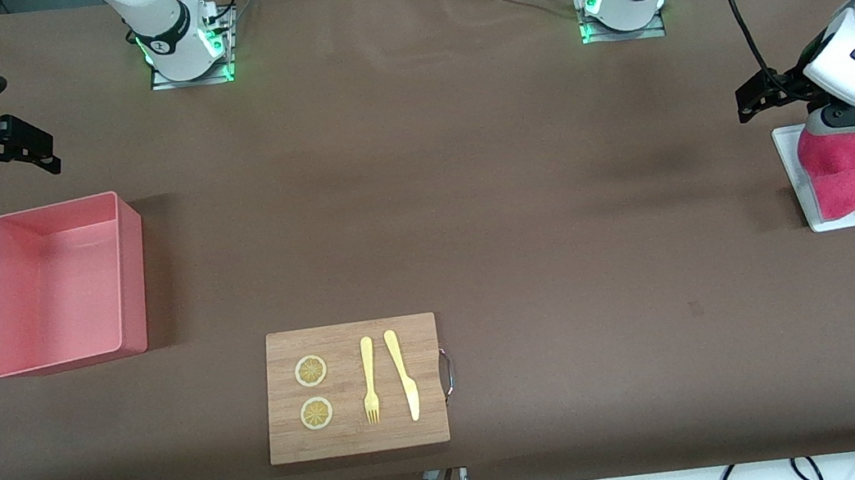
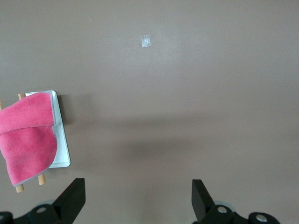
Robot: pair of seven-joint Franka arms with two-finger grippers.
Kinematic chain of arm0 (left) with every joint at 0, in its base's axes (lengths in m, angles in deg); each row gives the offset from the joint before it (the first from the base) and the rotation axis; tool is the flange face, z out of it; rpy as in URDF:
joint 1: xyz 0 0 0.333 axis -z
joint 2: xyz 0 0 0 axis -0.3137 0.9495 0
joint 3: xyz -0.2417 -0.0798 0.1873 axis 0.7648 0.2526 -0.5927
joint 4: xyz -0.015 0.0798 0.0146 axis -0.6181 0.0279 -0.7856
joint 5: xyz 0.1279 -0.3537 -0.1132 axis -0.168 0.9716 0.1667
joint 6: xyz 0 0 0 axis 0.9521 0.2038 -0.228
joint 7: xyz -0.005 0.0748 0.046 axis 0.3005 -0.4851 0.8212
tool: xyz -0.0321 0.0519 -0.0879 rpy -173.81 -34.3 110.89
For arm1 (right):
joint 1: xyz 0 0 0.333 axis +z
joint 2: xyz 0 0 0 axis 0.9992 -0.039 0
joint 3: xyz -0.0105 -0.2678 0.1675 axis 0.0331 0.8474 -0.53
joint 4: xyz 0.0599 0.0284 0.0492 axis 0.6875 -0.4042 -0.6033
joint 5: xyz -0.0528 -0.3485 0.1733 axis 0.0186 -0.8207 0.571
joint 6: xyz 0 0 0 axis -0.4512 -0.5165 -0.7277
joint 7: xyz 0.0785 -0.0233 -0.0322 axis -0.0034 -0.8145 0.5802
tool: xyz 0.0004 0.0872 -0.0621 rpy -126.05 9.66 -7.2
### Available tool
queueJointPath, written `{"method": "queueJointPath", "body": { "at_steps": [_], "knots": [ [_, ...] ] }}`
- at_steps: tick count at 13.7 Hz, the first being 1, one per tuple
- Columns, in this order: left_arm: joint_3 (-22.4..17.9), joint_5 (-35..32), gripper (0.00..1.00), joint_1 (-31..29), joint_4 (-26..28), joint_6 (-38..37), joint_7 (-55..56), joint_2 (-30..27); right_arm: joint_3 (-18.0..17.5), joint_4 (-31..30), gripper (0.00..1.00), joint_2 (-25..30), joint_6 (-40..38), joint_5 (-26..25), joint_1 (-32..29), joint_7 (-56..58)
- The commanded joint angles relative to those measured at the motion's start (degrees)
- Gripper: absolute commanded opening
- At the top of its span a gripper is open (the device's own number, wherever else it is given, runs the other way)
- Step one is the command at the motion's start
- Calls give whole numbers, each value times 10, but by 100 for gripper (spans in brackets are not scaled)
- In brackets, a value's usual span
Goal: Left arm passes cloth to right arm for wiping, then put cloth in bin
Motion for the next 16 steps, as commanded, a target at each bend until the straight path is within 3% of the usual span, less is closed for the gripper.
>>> {"method": "queueJointPath", "body": {
  "at_steps": [1,10,16],
  "knots": [
    [-4,5,100,4,0,-1,1,-2,-1,13,100,-6,-8,-5,-1,-6],
    [-4,3,100,5,-4,-51,-17,5,-1,13,100,-6,-7,-5,-1,-7],
    [-10,-11,100,-4,-52,-76,-154,44,-1,13,100,-6,-6,-5,-1,-7]
  ]
}}
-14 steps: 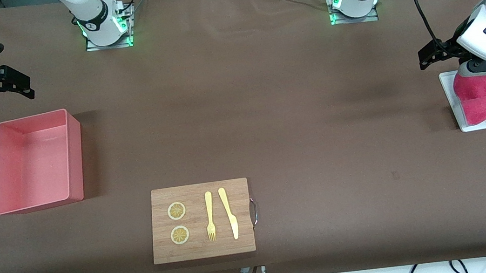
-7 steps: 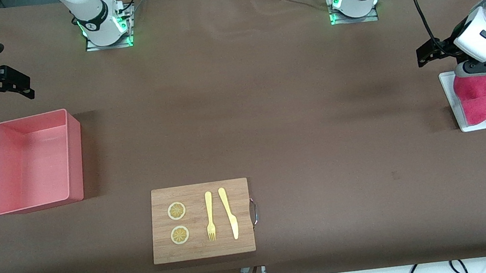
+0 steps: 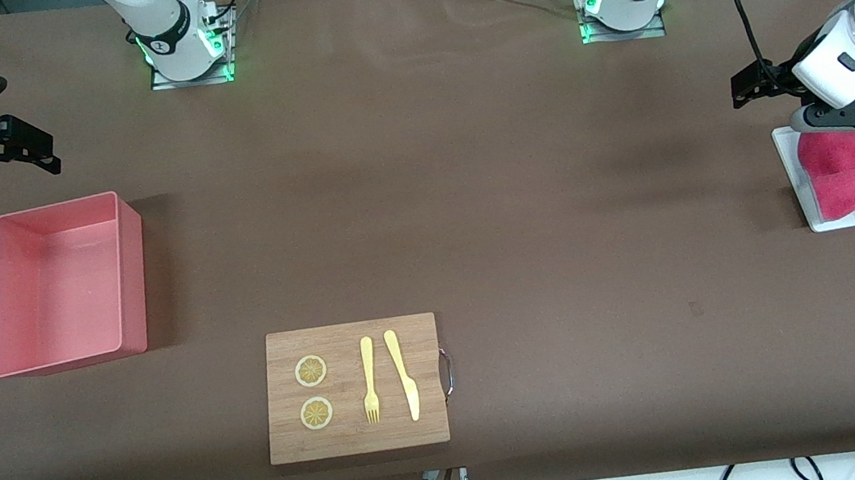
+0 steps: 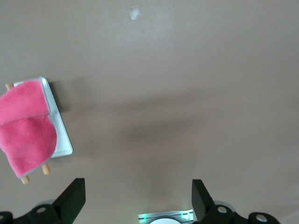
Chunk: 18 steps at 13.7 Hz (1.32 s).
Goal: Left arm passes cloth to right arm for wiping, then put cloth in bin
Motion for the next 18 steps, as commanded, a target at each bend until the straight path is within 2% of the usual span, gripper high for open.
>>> {"method": "queueJointPath", "body": {
  "at_steps": [1,4,7,10,15,18],
  "knots": [
    [-4,-32,100,-3,-43,-17,-100,29,-1,13,100,-6,-6,-5,0,-7],
    [-4,-97,100,-2,-59,-10,-223,58,-1,13,100,-6,-6,-5,0,-7],
    [-5,-143,100,-17,-109,3,-327,130,-1,13,100,-6,-6,-5,0,-7],
    [-6,-158,100,-45,-105,93,-408,180,-1,13,100,-6,-6,-5,0,-7],
    [-5,-229,100,-78,-19,247,-417,196,-1,13,100,-6,-6,-5,0,-7],
    [-6,-234,100,-96,70,344,-416,195,-1,13,100,-6,-5,-5,0,-7]
  ]
}}
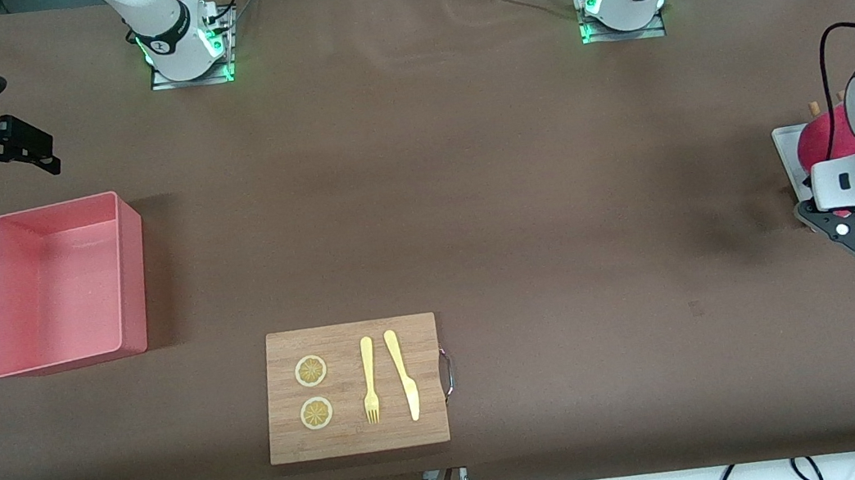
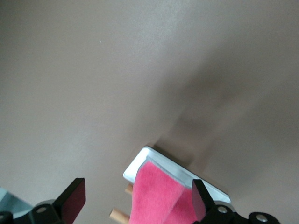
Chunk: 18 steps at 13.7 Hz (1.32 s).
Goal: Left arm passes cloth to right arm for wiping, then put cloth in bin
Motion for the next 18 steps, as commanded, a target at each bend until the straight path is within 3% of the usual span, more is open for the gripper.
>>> {"method": "queueJointPath", "body": {
  "at_steps": [1,4,6,14,16,17,18],
  "knots": [
    [3,-23,100,-12,81,57,-7,-14,-1,12,100,-5,-5,-5,0,-6],
    [3,-30,100,-39,128,127,-8,-4,-1,12,100,-5,-5,-5,0,-6],
    [4,-84,100,-69,151,203,-9,5,-1,12,100,-5,-5,-5,0,-6],
    [4,-113,100,-102,173,260,-46,39,-1,12,100,-5,-5,-5,0,-6],
    [4,-113,73,-102,172,260,-71,39,-1,12,100,-5,-5,-5,0,-6],
    [4,-113,64,-103,170,260,-76,37,-1,12,100,-5,-5,-5,0,-6],
    [3,-113,62,-102,166,260,-84,37,-1,12,100,-5,-5,-5,0,-6]
  ]
}}
